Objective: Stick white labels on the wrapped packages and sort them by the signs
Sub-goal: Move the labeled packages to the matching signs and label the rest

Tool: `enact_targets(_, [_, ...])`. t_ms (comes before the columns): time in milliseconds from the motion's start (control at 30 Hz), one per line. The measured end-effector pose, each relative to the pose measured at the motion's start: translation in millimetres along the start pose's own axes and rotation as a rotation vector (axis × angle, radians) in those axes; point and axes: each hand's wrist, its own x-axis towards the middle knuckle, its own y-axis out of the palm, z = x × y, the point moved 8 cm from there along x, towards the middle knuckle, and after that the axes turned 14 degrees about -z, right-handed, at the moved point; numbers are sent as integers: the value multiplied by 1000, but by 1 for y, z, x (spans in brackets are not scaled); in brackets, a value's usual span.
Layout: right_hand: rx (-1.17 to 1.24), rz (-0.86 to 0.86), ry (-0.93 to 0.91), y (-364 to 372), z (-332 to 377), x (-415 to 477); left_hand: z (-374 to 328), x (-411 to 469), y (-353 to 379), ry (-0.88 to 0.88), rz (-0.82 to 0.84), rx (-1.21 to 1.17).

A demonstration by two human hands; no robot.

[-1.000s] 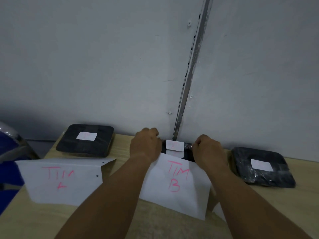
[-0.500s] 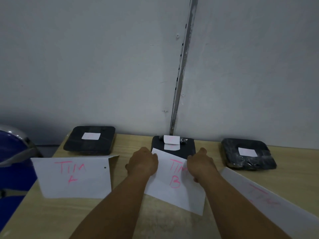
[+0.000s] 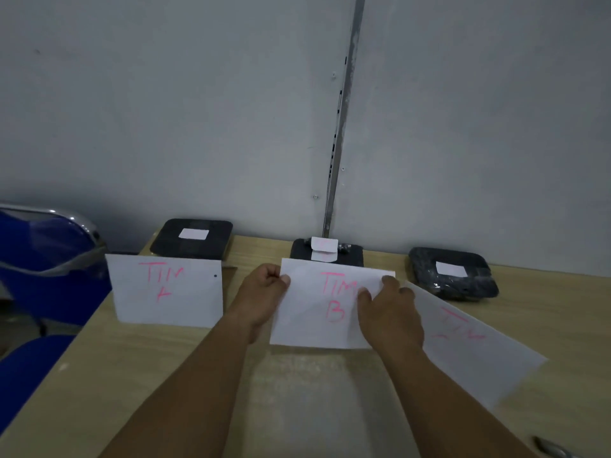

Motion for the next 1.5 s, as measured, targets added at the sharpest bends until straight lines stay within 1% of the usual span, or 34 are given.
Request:
enact_targets(33, [36,-13,36,-4,-6,-4,1,-6,-3,-16,-1,-29])
enact_targets(100, [132,14,103,-6,-19,-9,2,-18,-8,-38,8,-70])
enact_targets(267, [470,77,237,-6,-40,-15,6,-40,-15,-34,-2,-91])
enact_targets(333, [592,119,301,-5,-45,-19,6,-44,-20,-33,-13,-66])
enact_targets(400, [654,126,287,-7,-46,-20,6,-45,-25,-11,-23,-35])
enact_targets(533, [722,130,163,-16,-39,-20,2,-45,-33,18,-51,-58])
enact_targets(600, [776,185,109,-14,-33,-22,4,-46,-35,-29,-46,-89])
enact_targets(700, [839,298,77,-6,-30,-28,17,-50,-30,-194,9,-145])
enact_targets(767, [868,354,82,-1,-32,-33,25,-50,-31,-269,-33,-220])
enact_targets(833, [902,394,119,4,-36,-36,29,-48,-36,-301,-113,-280])
enact_targets(900, [918,418,169,7,-41,-38,36,-49,-43,-360,-167,-288])
enact_targets(933, [928,433,192,9,-43,-39,40,-50,-44,-387,-166,-265])
enact_targets(1000, [916,444,226,12,-47,-38,48,-46,-47,-382,-151,-176])
enact_targets(1067, [843,400,232,13,-52,-34,50,-40,-51,-287,-173,-79])
enact_targets(1167, [736,232,179,8,-60,-25,36,-39,-50,-99,-184,-33])
enact_targets(1233, [686,163,141,5,-62,-23,29,-41,-48,-47,-187,-75])
enact_targets(1300, [618,158,91,6,-63,-24,26,-43,-44,-5,-156,-14])
enact_targets(1400, [412,137,-67,7,-59,-26,28,-45,-36,86,-96,155])
enact_targets(1500, [314,73,-159,1,-56,-26,26,-45,-38,185,-159,320])
